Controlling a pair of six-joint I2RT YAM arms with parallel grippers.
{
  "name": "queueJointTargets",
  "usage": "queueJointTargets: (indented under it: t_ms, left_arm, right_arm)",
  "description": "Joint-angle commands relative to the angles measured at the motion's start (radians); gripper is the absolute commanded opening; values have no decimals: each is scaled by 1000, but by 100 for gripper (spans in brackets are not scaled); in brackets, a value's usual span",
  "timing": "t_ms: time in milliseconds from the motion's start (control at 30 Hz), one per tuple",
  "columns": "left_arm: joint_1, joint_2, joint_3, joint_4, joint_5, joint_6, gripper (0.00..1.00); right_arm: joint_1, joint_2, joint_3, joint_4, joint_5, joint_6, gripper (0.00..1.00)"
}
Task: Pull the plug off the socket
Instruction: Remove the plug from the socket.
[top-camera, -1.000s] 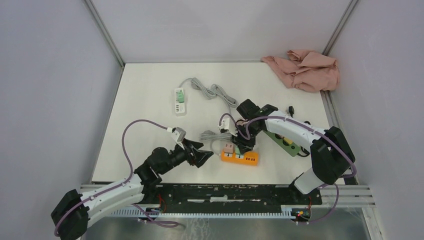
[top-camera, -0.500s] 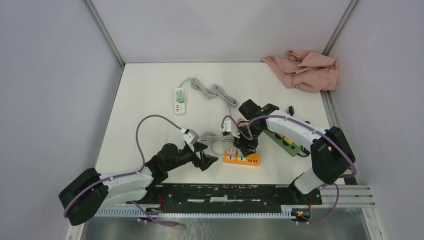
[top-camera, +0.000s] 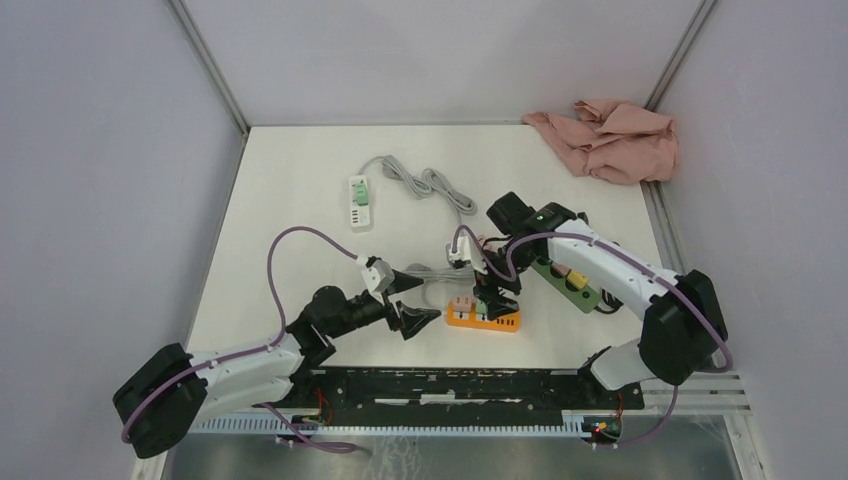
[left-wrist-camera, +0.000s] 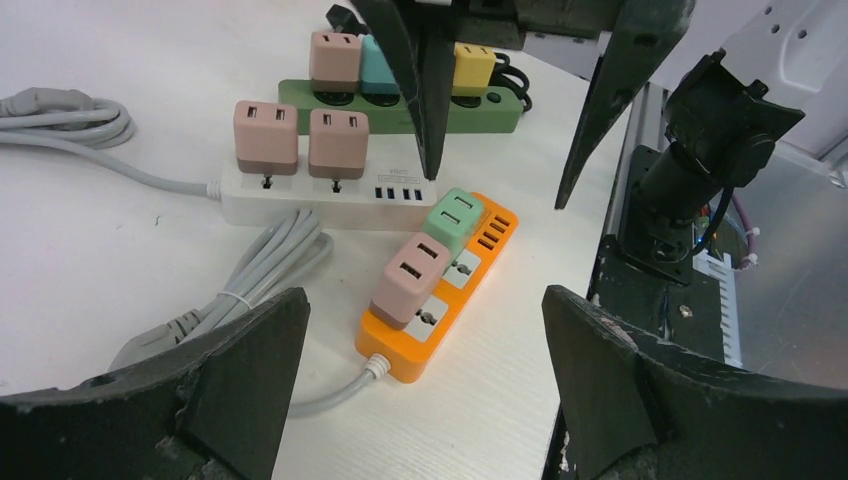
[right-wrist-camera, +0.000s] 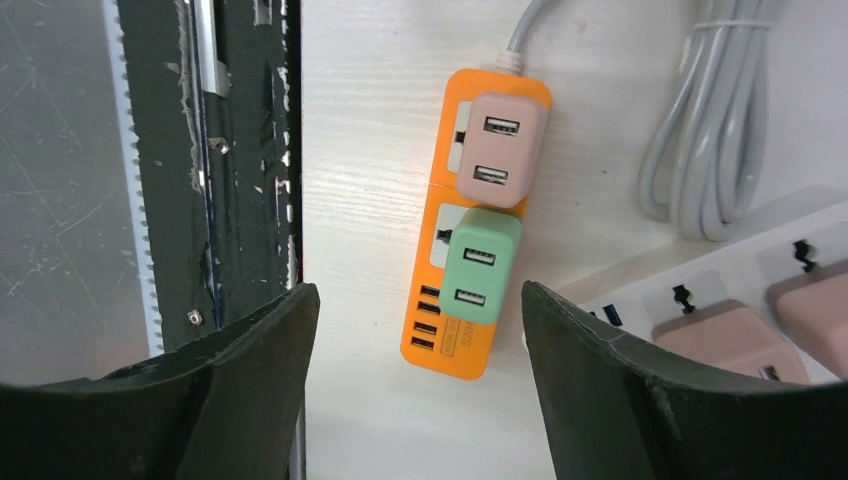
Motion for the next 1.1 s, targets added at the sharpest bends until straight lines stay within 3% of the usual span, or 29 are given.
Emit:
queueJointTargets:
  t_ms: [0,133,267,533,700,1067]
  left_arm:
    - [5,28,41,93,57,30,94]
    - [5,106,79,121,76,-33,95]
    - [-3,169,113,126,94,-30,93]
    - [-175,178,174,-48,-111,182,88]
    - [-239,174,185,-112,-225,233,87]
    - [-243,250,154,-18,-198,357,84]
  right_arm:
    - [-50,-105,59,-73,-135,-69,81]
    - [-125,-161,70,-149,-294,-147,84]
    - [-170,-191,33,-149,-377,-194,99]
    - [-173,-177,-33,-95,-328,-265,100]
    - [-173,-198,-63,-88,-299,-322,100]
    - [-145,-193,-113,46,-190,-239,93]
